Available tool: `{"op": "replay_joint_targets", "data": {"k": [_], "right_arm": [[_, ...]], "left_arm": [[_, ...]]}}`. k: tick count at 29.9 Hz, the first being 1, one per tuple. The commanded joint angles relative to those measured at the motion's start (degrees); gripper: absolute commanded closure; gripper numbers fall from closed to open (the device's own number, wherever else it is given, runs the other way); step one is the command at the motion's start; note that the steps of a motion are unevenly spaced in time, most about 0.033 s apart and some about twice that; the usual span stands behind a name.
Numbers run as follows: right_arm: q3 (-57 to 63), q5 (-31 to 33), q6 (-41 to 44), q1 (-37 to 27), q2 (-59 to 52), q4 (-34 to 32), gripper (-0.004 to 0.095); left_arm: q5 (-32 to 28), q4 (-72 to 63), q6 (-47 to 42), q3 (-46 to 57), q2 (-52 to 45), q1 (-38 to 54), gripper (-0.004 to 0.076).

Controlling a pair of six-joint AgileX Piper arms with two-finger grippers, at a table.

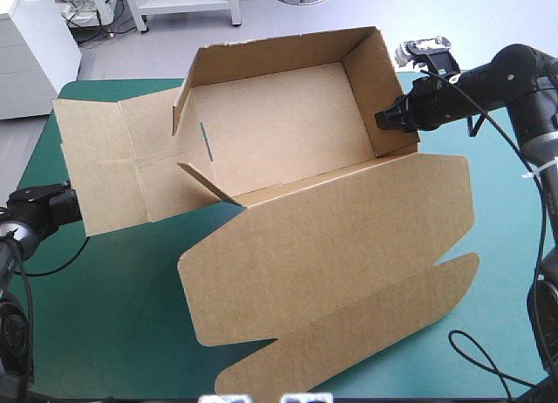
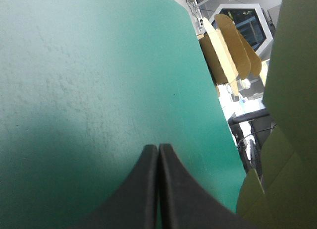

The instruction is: Fold the box

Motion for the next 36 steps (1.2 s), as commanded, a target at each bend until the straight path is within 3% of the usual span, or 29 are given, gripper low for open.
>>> {"op": "replay_joint_targets", "data": {"k": [1, 12, 18, 27, 36], "right_arm": [[-1.7, -1.8, 0.1, 0.2, -0.9, 3.3, 0.0924], [-1.5, -2.7, 2.3, 3.5, 2.5, -5.0, 0.0921], [0.3, -6.9, 3.8, 7.3, 3.3, -7.0, 0.0921], [0.7, -9.6, 7.9, 11.7, 3.3, -15.0, 0.0921], [0.7, -9.4, 9.5, 12.1, 3.3, -18.3, 0.0921]], "left_arm": [[6.7, -7.2, -3.1, -1.5, -2.9, -0.4, 0.0734], [6.7, -12.6, -6.9, -1.5, -3.7, -2.2, 0.0734], [5.9, -11.3, -6.9, -1.5, -3.9, -5.0, 0.0734], [-3.2, 2.2, -11.0, -1.5, -4.4, -5.3, 0.0734], [-15.9, 14.4, -18.1, -1.5, -13.1, -5.4, 0.0734]]}}
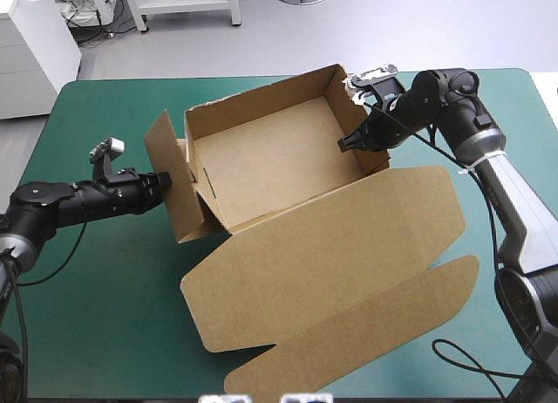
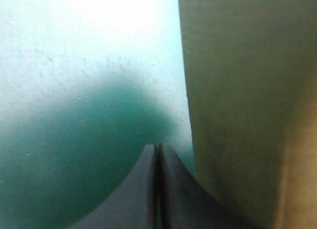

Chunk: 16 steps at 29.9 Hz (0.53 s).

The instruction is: Fold the box

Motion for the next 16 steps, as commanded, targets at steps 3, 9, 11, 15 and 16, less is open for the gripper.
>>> {"op": "replay_joint_targets", "data": {"k": [3, 9, 11, 15, 16], "right_arm": [[-1.6, -1.9, 1.4, 0.1, -2.9, -0.4, 0.0921], [-1.6, -1.7, 1.8, 0.1, -2.9, -0.4, 0.0921], [-1.6, -1.5, 1.8, 0.1, -2.9, -0.4, 0.0921], [-1.6, -1.4, 2.2, 0.1, -2.9, -0.3, 0.0921], [-1.6, -1.4, 2.2, 0.1, -2.9, -0.3, 0.0921]], "left_arm": [[-3.9, 1.2, -4.5, -1.5, -7.4, -0.4, 0.0734], [-4.1, 2.8, -7.1, -2.0, -8.8, -0.4, 0.0734], [-4.2, 4.9, -8.6, -2.6, -8.8, -0.9, 0.0734], [-4.8, 6.2, -10.8, -4.7, -8.8, -2.6, 0.0734], [-5.1, 6.2, -11.4, -5.2, -8.8, -3.4, 0.0734]]}}
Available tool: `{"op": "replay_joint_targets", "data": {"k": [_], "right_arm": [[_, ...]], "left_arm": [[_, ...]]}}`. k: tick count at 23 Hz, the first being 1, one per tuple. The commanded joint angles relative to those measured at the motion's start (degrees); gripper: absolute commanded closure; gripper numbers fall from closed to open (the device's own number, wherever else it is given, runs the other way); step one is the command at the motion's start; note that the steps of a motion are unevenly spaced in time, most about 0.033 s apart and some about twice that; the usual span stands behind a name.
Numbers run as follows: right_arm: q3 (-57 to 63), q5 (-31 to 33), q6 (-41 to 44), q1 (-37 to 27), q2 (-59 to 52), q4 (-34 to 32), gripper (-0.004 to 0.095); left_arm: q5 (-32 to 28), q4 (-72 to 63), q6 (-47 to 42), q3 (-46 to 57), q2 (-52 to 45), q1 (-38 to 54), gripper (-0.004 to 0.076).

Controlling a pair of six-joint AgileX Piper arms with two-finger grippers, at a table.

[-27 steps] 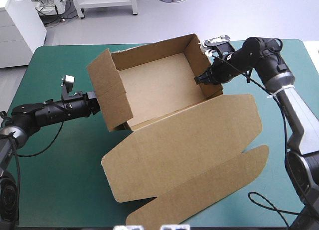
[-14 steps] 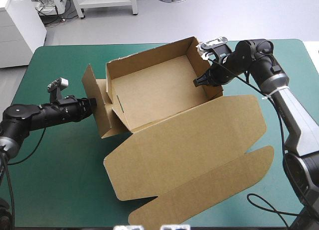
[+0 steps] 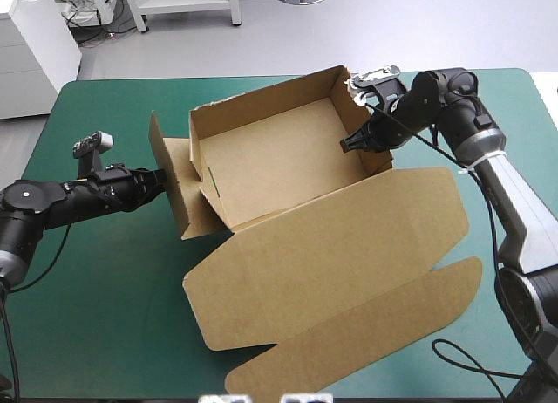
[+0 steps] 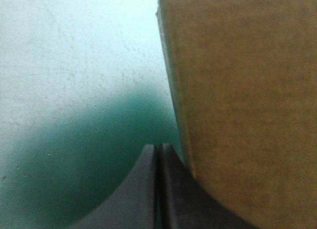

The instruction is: Fold the box

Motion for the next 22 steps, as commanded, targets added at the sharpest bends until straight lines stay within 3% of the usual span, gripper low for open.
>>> {"op": "replay_joint_targets", "data": {"k": [1, 9, 19, 22], "right_arm": [[-1.6, -2.0, 0.6, 0.1, -2.9, 1.6, 0.0921], [-1.6, -2.0, 1.0, 0.1, -2.9, 1.6, 0.0921], [-1.6, -2.9, 1.3, 0.2, -2.9, 1.6, 0.0921], [-1.6, -2.9, 1.3, 0.9, -2.9, -0.1, 0.0921]], "left_arm": [[-1.5, -2.8, -2.2, -3.8, -1.7, -2.6, 0.0734], [-7.0, 4.6, -10.6, -7.3, -1.7, -9.0, 0.0734], [-7.7, 7.0, -10.5, -7.3, -1.7, -9.6, 0.0733], [-7.3, 7.0, -9.6, -7.3, -1.7, -9.6, 0.068]]}}
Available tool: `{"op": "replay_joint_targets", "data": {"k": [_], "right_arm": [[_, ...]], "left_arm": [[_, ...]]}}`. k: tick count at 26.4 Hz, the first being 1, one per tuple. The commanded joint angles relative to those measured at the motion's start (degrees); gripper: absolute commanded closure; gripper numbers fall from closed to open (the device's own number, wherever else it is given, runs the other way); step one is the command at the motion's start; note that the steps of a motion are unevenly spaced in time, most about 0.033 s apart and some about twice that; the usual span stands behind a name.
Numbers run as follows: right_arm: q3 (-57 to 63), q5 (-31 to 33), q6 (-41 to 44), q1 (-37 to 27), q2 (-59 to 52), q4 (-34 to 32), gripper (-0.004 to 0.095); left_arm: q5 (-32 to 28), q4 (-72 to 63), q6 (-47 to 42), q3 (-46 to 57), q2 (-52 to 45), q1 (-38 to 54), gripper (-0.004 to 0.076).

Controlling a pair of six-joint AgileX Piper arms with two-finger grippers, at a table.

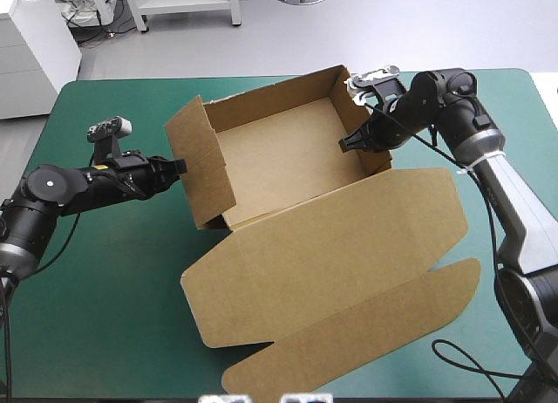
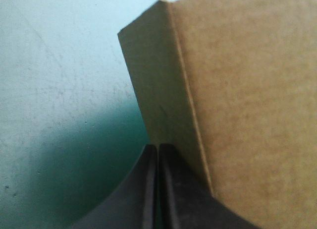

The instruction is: Fold the box

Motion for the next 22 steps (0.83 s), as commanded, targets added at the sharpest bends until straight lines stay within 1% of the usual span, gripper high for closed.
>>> {"op": "replay_joint_targets", "data": {"k": [1, 3, 4, 6, 8, 11, 15, 22], "right_arm": [[-1.6, -2.7, 0.9, 1.1, -2.9, -1.1, 0.0921], [-1.6, -3.2, 2.1, 2.6, -2.9, -4.2, 0.0921], [-1.6, -3.5, 2.1, 3.0, -2.9, -4.6, 0.0921], [-1.6, -3.7, 2.5, 3.2, -2.9, -5.3, 0.0921], [-1.6, -3.7, 3.1, 3.2, -2.9, -6.2, 0.0921], [-1.6, -3.7, 3.2, 3.2, -2.9, -6.9, 0.0921], [-1.6, -3.4, 3.4, 3.2, -2.9, -7.2, 0.0921], [-1.6, -2.6, 3.6, 3.2, -2.9, -8.3, 0.0921]], "left_arm": [[-0.6, -2.9, 1.9, -1.9, -1.7, -0.4, 0.0635], [0.0, -2.9, 2.5, -1.9, -1.7, -0.4, 0.0507], [-0.1, -3.1, 2.5, -1.9, -1.7, -0.4, 0.0425], [-0.3, -3.4, 1.3, -1.9, -1.7, -0.4, 0.0344], [0.0, -3.7, 1.3, -1.9, -1.7, -0.4, 0.0293], [0.0, -4.3, -0.2, -1.9, -1.7, -0.4, 0.0278], [0.3, -11.7, -0.3, -1.9, -1.7, -0.4, 0.0278], [2.4, -10.7, -0.6, -0.8, -1.7, -0.4, 0.0285]]}}
